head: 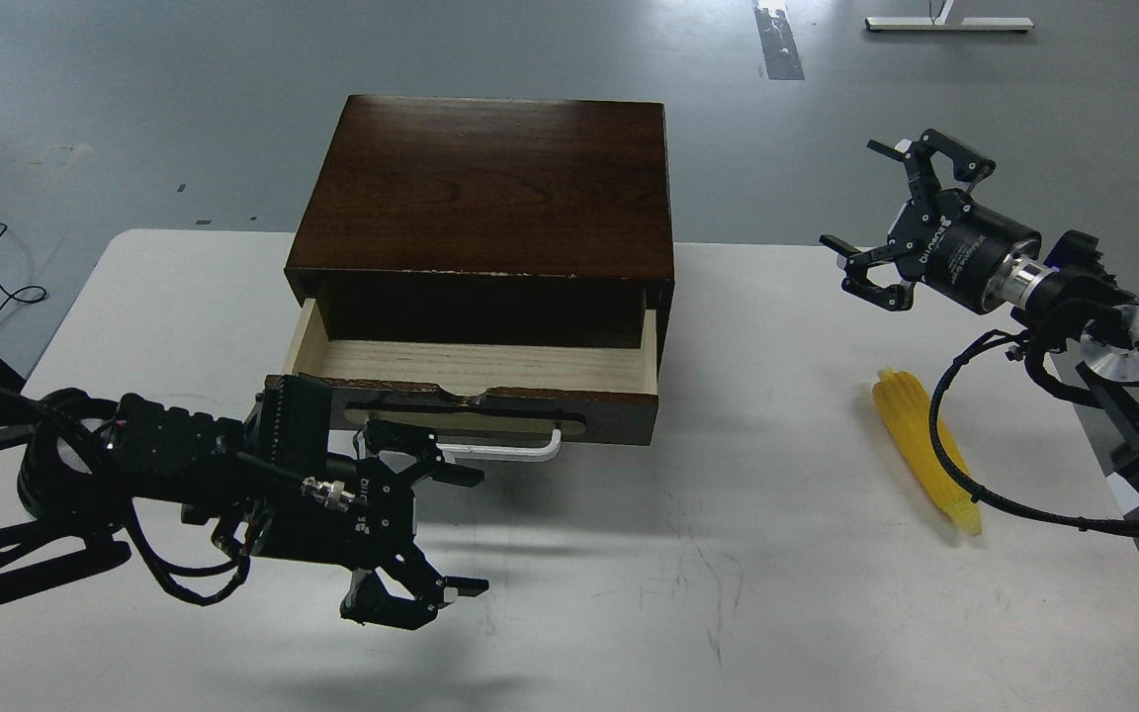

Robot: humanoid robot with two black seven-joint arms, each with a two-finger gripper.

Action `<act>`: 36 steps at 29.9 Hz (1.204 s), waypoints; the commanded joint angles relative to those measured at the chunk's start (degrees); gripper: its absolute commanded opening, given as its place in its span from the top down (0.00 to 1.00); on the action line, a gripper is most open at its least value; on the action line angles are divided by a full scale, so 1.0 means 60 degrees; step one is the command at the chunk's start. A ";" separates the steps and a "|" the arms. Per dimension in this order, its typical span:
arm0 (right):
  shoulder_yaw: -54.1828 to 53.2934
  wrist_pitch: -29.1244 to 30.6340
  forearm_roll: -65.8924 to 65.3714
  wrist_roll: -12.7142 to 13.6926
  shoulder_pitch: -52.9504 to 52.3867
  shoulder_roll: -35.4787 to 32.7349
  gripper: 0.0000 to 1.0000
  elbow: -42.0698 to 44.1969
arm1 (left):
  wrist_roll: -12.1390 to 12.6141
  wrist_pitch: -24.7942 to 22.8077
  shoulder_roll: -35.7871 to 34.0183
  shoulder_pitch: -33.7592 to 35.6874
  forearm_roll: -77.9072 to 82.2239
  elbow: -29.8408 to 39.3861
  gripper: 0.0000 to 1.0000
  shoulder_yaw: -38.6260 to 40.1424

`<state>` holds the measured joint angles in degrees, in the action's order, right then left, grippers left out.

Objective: Put corn in drawer with both arms

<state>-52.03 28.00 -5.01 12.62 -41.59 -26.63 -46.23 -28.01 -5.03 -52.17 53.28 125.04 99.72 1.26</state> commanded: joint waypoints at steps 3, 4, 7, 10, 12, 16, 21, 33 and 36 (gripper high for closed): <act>0.0000 0.0000 0.0000 0.0005 0.0003 0.0000 0.00 0.0001 | 0.0002 0.0018 -0.0020 0.0012 -0.0007 0.0064 0.02 0.0024; -0.0015 0.0000 0.0000 0.0006 0.0003 0.0000 0.00 0.0001 | 0.0002 0.0018 -0.0064 0.0012 -0.0007 0.0078 0.02 0.0039; -0.0015 0.0000 0.0000 0.0006 0.0003 0.0000 0.00 0.0001 | 0.0002 0.0018 -0.0225 0.0012 -0.0007 0.0209 0.02 0.0112; -0.0015 0.0000 0.0000 -0.0009 0.0003 -0.0015 0.00 0.0001 | 0.0002 0.0106 -0.0488 0.0027 -0.0007 0.0210 0.02 0.0127; -0.0015 0.0000 0.0000 0.0006 0.0003 -0.0015 0.00 0.0001 | 0.0002 0.0208 -0.0591 0.0027 -0.0007 0.0210 0.02 0.0127; 0.0000 0.0000 0.0000 -0.0009 0.0003 -0.0015 0.00 0.0001 | 0.0002 0.0589 -0.0928 0.0027 -0.0007 0.0210 0.02 0.0127; 0.0000 0.0000 0.0000 0.0005 0.0003 -0.0044 0.00 0.0001 | 0.0002 0.0954 -0.1571 0.0012 -0.0007 0.0210 0.02 0.0185; 0.0000 0.0000 0.0000 -0.0009 0.0018 -0.0103 0.00 -0.0014 | 0.0002 0.5173 -0.3988 -0.1642 -0.0007 0.0210 0.02 0.0054; 0.0000 0.0000 0.0000 -0.0009 0.0018 -0.0103 0.00 -0.0014 | 0.0002 0.5247 -0.4166 -0.1614 -0.1189 0.0123 0.02 0.0228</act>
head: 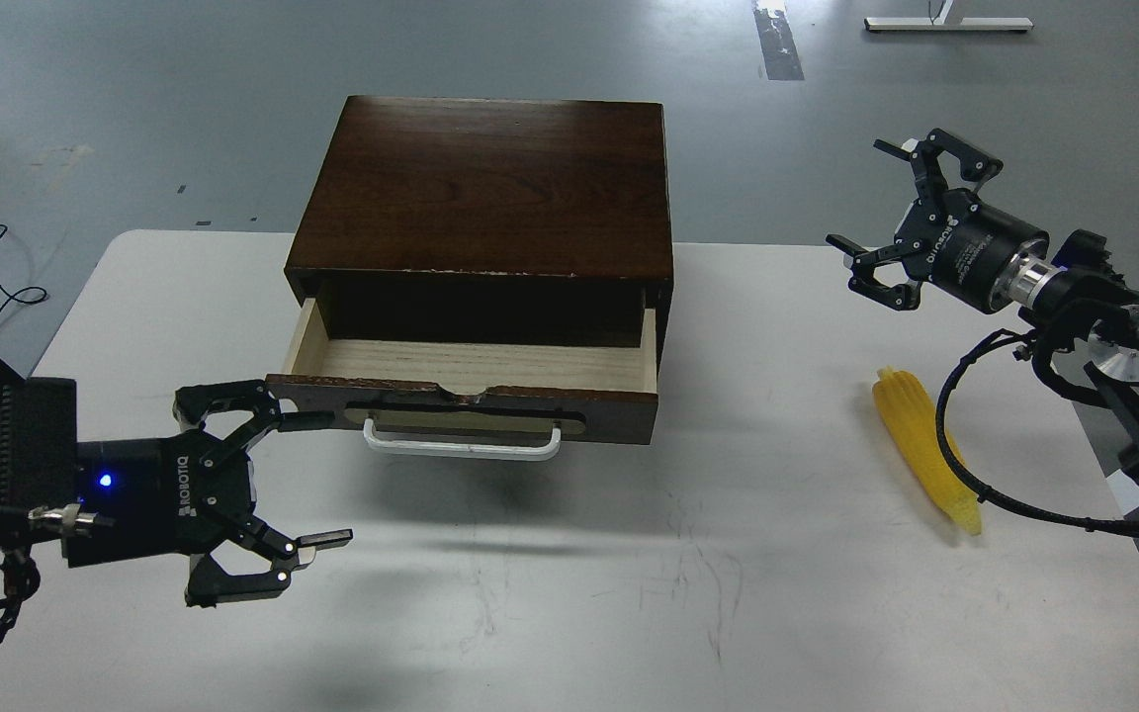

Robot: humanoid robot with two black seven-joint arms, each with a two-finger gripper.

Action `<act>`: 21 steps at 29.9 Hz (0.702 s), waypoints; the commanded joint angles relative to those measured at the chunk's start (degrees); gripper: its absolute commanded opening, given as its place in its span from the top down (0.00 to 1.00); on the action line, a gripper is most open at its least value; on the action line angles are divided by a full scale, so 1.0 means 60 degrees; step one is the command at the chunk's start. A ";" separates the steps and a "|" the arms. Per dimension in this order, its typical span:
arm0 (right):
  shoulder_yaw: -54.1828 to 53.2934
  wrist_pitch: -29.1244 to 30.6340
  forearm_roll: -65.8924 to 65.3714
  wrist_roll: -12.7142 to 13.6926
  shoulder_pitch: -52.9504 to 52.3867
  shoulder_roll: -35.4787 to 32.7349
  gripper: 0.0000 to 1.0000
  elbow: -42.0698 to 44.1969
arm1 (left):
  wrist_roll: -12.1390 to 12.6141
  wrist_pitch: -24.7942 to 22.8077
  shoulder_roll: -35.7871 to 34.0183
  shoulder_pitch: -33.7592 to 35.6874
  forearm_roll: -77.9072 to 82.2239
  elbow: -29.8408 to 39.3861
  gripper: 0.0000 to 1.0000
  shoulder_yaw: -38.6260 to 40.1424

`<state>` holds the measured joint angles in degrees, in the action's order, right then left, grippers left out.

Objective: Put corn in drawer with both arms

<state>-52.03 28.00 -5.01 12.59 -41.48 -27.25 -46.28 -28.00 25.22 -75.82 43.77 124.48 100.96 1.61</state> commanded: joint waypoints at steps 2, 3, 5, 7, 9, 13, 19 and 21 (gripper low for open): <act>0.0000 0.0000 0.0000 -0.0004 0.0000 0.0000 0.00 -0.0007 | 0.0001 0.0206 -0.0240 0.0043 -0.2195 -0.0172 0.02 0.0346; 0.0000 0.0000 0.0000 0.0010 0.0000 0.0000 0.00 -0.0007 | 0.0001 0.0205 -0.0211 0.0058 -0.3550 -0.0288 0.02 0.0637; 0.0000 0.0000 0.0000 -0.0004 0.0000 0.0000 0.00 -0.0007 | 0.0001 0.0176 -0.0138 0.0087 -0.5586 -0.0493 0.02 0.1207; 0.0000 0.0000 0.0000 -0.0004 0.0000 0.0000 0.00 -0.0007 | 0.0001 0.0103 -0.0050 0.0073 -0.7541 -0.0786 0.02 0.1752; 0.0014 0.0000 0.0000 -0.0004 0.0000 0.0000 0.00 -0.0036 | 0.0001 0.0074 0.0184 0.0087 -0.9242 -0.1327 0.02 0.2104; 0.0087 0.0000 0.0000 -0.0004 0.0000 0.0015 0.00 -0.0094 | 0.0001 -0.0364 0.0989 0.0467 -1.2070 -0.2631 0.02 0.2515; 0.0336 0.0000 -0.0292 -0.0004 -0.0015 -0.0190 0.00 -0.0431 | 0.0001 -0.2882 0.2658 0.1390 -1.6069 -0.5852 0.02 0.2574; 0.0366 0.0000 -0.0717 -0.0019 0.0000 -0.0468 0.00 -0.0709 | 0.0001 -0.3586 0.3390 0.1596 -1.7153 -0.7038 0.02 0.2603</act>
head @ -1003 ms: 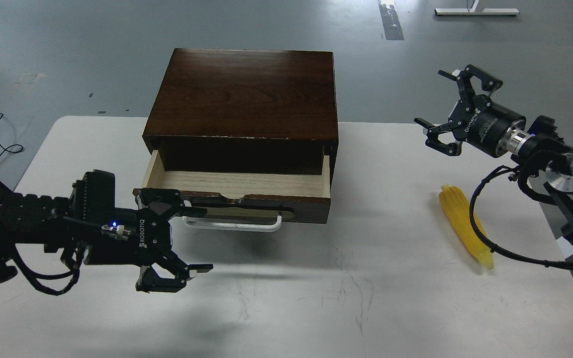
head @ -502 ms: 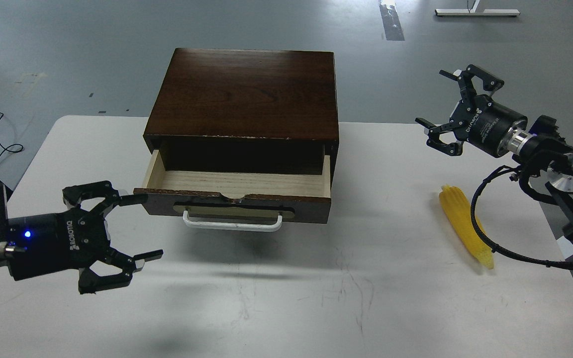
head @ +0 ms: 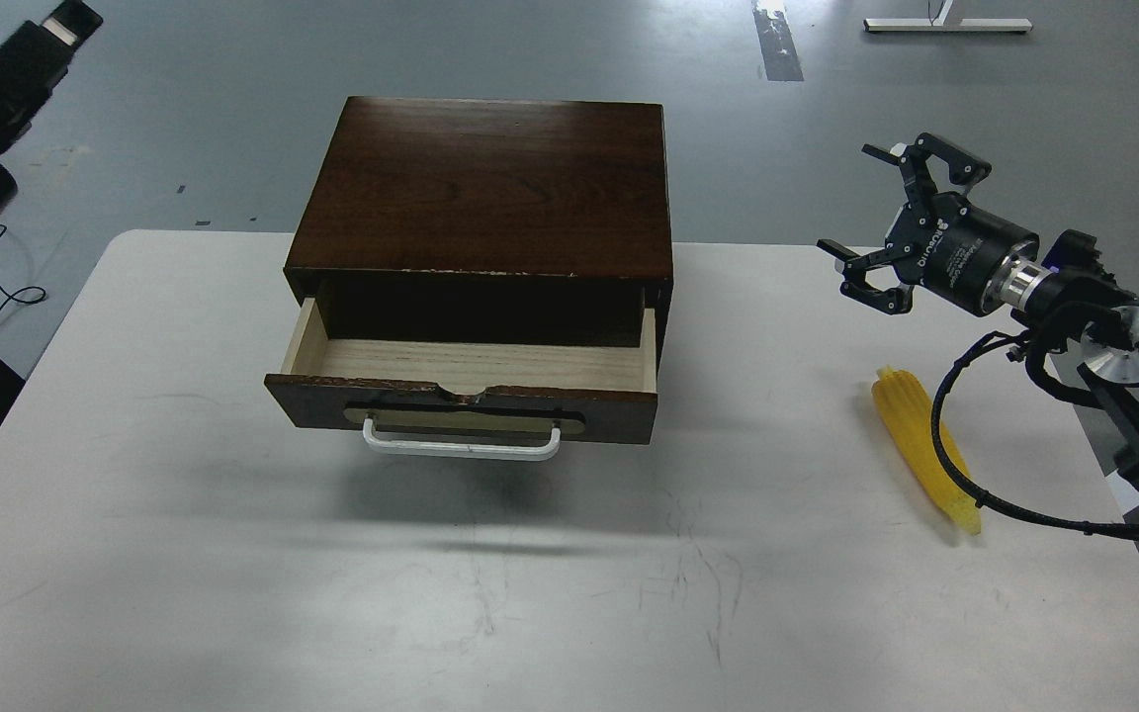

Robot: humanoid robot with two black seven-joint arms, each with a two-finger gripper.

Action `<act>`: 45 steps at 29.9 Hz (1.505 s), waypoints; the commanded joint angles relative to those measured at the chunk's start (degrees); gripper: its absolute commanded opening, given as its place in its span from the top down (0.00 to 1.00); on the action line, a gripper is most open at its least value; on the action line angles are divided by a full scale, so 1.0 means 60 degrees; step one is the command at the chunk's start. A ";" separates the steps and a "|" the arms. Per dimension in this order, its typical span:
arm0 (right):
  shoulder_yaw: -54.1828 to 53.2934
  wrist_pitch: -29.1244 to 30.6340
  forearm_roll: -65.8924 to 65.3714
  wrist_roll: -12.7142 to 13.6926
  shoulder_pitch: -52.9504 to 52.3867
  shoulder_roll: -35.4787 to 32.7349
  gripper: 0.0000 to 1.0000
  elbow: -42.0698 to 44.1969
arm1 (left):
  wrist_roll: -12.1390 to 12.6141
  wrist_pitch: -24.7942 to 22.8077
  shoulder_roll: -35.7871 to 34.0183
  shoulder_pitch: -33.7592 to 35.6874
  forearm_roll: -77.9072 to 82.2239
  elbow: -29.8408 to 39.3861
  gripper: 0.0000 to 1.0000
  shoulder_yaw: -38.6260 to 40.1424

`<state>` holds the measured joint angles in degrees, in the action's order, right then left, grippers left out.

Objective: Put corn in drawer with both arms

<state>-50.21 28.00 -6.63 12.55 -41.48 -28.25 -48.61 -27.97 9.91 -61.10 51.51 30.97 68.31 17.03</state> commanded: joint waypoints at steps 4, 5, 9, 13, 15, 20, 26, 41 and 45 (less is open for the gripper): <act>0.0107 0.0000 -0.1484 -0.0304 0.0029 -0.0899 0.00 -0.0964 | -0.0005 -0.1987 0.2008 0.0453 -0.3238 -0.3281 0.02 0.0193; 0.0122 0.0000 -0.1966 -0.0465 0.0058 -0.1192 0.00 -0.1256 | -0.0005 -0.2221 0.2155 0.0395 -0.3561 -0.3473 0.02 0.0193; 0.0370 0.0000 -0.3388 -0.1080 0.0190 -0.1940 0.00 -0.2019 | 0.0325 -0.2604 0.2215 0.0131 -0.4208 -0.3534 0.02 0.0193; 0.0984 0.0000 -0.6707 -0.2148 0.0205 -0.3344 0.02 -0.3175 | 0.0530 -0.3233 0.2215 -0.0045 -0.4897 -0.3534 0.02 0.0193; 0.1175 0.0000 -0.7781 -0.2297 0.0205 -0.3756 0.03 -0.3499 | 0.0749 -0.3366 0.2215 -0.0104 -0.4970 -0.3534 0.02 0.0193; 0.1733 0.0000 -1.1605 -0.2532 0.0205 -0.5397 0.02 -0.5271 | 0.1673 -0.3732 0.2142 -0.0133 -0.5498 -0.3534 0.02 0.0223; 0.2713 0.0000 -1.4348 -0.2532 0.0205 -0.5707 0.02 -0.5580 | 0.1717 -0.3835 0.2186 -0.0133 -0.5542 -0.3548 0.02 0.0296; 0.4589 -0.0433 -1.5418 -0.2415 0.0219 -0.4477 0.02 -0.4483 | 0.1600 -0.3835 0.2098 -0.0250 -0.5484 -0.3607 0.02 0.0296; 0.4940 -0.0535 -1.5418 -0.2415 0.0205 -0.4067 0.03 -0.4145 | 0.1585 -0.3850 0.2040 -0.0236 -0.5498 -0.3621 0.02 0.0310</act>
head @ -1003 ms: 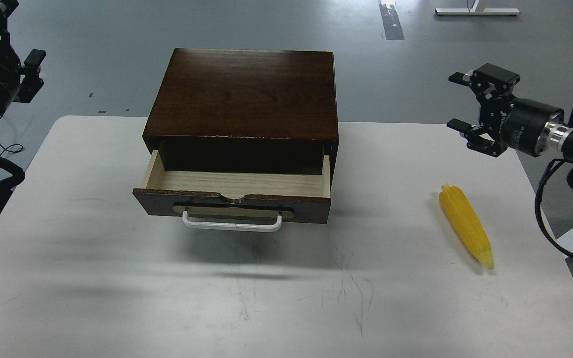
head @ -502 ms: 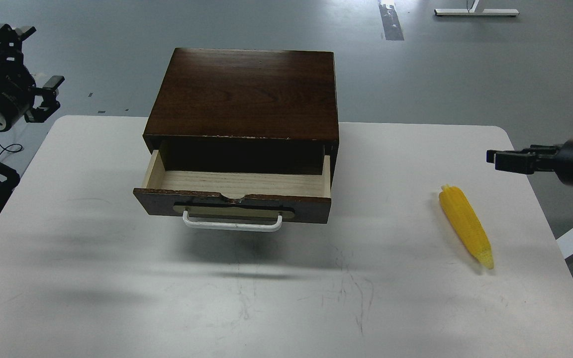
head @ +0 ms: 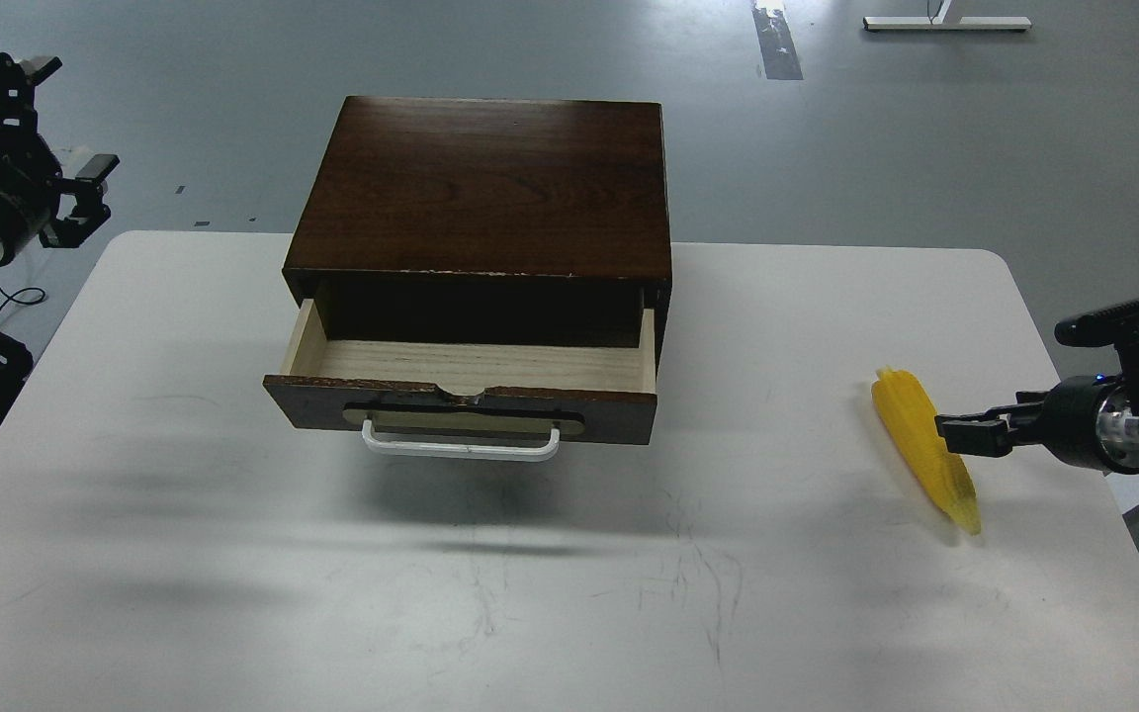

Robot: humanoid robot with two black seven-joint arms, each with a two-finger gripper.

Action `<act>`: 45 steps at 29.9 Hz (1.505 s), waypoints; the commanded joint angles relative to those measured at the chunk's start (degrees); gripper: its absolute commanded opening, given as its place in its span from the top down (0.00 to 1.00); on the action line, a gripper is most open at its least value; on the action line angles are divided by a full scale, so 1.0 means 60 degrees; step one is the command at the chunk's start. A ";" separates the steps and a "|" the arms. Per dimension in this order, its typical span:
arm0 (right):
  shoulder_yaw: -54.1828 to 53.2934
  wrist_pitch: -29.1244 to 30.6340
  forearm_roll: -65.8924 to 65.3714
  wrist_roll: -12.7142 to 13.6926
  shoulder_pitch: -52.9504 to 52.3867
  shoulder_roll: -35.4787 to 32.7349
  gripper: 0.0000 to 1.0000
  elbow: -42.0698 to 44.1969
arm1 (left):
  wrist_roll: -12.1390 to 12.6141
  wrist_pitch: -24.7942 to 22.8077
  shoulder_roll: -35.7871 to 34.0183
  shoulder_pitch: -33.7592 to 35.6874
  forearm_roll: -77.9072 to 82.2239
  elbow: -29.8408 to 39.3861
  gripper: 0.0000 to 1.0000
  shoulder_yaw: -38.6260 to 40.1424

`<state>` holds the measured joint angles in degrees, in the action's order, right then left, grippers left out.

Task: Put corn in drawer with both arms
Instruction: 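Lower the right gripper onto the yellow corn cob and grasp it, then lift the corn cob and carry it over the open drawer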

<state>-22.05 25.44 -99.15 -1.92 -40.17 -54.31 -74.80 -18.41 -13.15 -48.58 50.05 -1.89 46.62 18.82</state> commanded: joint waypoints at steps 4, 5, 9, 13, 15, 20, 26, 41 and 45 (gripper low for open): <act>0.0320 -0.0241 -0.0013 0.0012 0.0001 0.0482 0.03 0.0411 | -0.0023 -0.0020 -0.0077 0.0009 -0.0007 -0.0006 0.02 0.0013; 0.0320 -0.0241 -0.0013 0.0012 0.0001 0.0584 0.03 0.0513 | -0.0023 -0.0035 -0.0106 0.0009 -0.0007 -0.0006 0.02 0.0013; 0.0349 -0.0241 -0.0028 0.0012 0.0001 0.0804 0.04 0.0792 | -0.0038 -0.0064 -0.0136 0.0009 0.0008 0.0008 0.02 0.0027; 0.0379 -0.0241 -0.0057 0.0012 0.0059 0.0907 0.06 0.1041 | -0.0272 -0.0122 -0.0194 0.0009 0.0052 0.0008 0.02 0.0027; 0.0393 -0.0241 -0.0072 0.0012 0.0089 0.0995 0.07 0.1114 | -0.0316 -0.0167 -0.0194 0.0009 0.0052 0.0008 0.02 0.0027; 0.0686 -0.0314 -0.0057 0.0012 0.0001 0.1507 0.16 0.1626 | -0.0389 -0.0196 -0.0209 0.0023 0.0066 0.0008 0.02 0.0027; 0.0686 -0.0431 -0.0043 0.0012 -0.0058 0.1874 0.42 0.1803 | -0.0506 -0.0211 -0.0384 0.0023 0.0081 0.0023 0.02 0.0027; 0.0686 -0.0637 0.0031 -0.0852 -0.0482 0.1933 0.90 0.1671 | -0.0609 -0.0328 -0.0429 0.0067 0.0081 0.0023 0.02 0.0042; 0.0526 -0.0928 0.0104 -0.1101 -0.1007 0.1846 0.92 0.1395 | -0.0609 -0.0328 -0.0429 0.0067 0.0081 0.0008 0.02 0.0028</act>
<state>-18.01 21.47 -98.89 -7.47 -43.55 -42.71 -64.95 -22.06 -15.12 -51.17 50.42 -1.40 46.74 19.05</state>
